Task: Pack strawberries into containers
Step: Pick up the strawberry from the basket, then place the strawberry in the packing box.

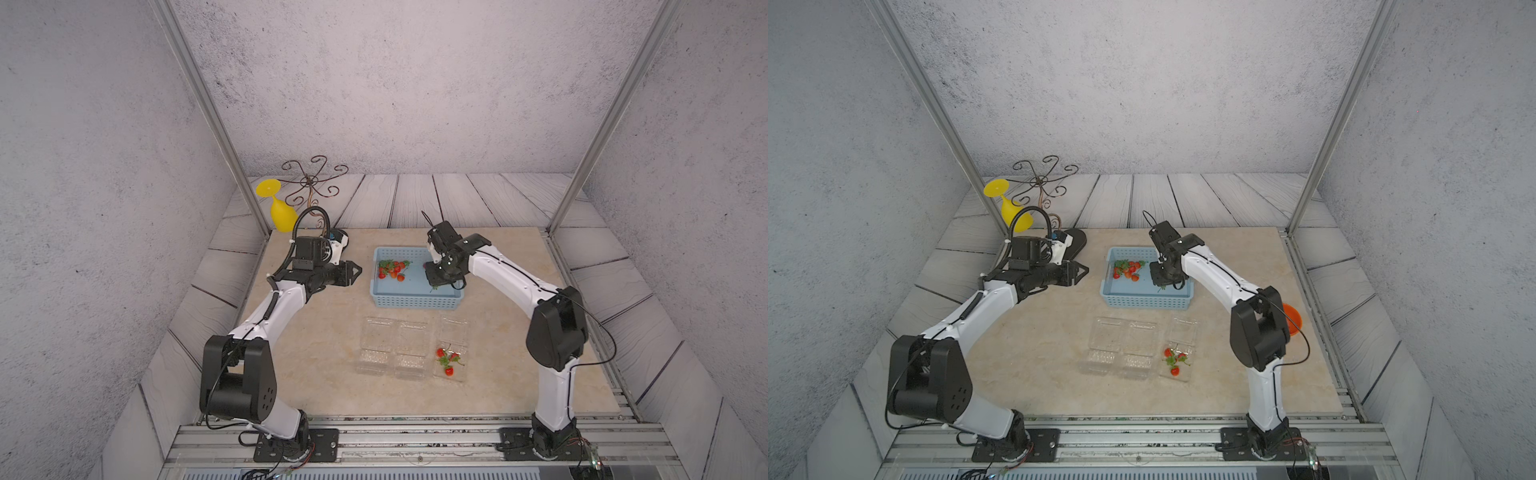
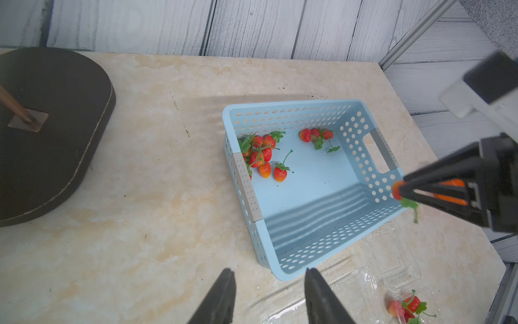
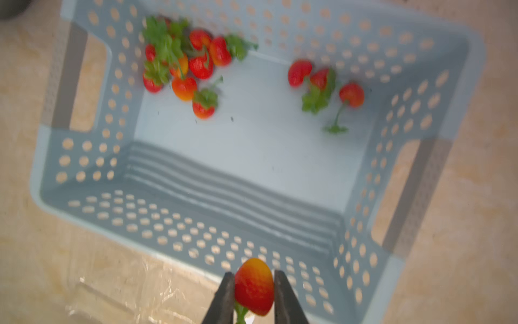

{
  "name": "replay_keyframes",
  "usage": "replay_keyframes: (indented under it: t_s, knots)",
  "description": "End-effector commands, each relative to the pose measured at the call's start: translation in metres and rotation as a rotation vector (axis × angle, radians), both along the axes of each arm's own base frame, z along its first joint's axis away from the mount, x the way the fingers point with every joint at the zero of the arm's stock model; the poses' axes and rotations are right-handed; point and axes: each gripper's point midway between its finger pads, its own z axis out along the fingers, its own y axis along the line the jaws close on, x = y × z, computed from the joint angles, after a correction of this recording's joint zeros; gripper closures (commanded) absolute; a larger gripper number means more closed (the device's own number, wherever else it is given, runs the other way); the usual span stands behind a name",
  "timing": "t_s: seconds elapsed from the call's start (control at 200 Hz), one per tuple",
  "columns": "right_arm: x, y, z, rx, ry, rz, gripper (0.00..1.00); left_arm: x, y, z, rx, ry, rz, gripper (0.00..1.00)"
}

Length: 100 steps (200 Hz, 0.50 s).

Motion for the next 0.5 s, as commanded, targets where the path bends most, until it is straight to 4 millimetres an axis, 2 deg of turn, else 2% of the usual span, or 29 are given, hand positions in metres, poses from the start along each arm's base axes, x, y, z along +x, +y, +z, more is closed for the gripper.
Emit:
replay_keyframes:
  t_s: [0.0,0.095,0.2,0.275,0.375,0.495]
  knots:
    - [-0.049,-0.005,0.015,0.07,0.017,0.025,0.76,0.002,-0.004,0.019,-0.002,-0.05,-0.016,0.55]
    - [-0.09,-0.02,-0.002,0.053,0.085,0.035,0.75,0.002,-0.004,0.019,-0.002,-0.051,-0.016,0.56]
    - [-0.135,-0.035,-0.038,0.012,0.191,0.044,0.75,0.002,-0.004,0.02,-0.002,-0.052,-0.015,0.56]
    - [-0.159,-0.041,-0.061,-0.02,0.247,0.052,0.74,0.002,-0.004,0.021,-0.003,-0.054,-0.016,0.55]
    - [-0.172,-0.044,-0.077,-0.042,0.267,0.049,0.7,0.002,-0.004,0.02,-0.004,-0.052,-0.015,0.56]
    - [-0.175,-0.047,-0.085,-0.087,0.274,0.076,0.63,0.001,-0.004,0.021,-0.003,-0.055,-0.015,0.55]
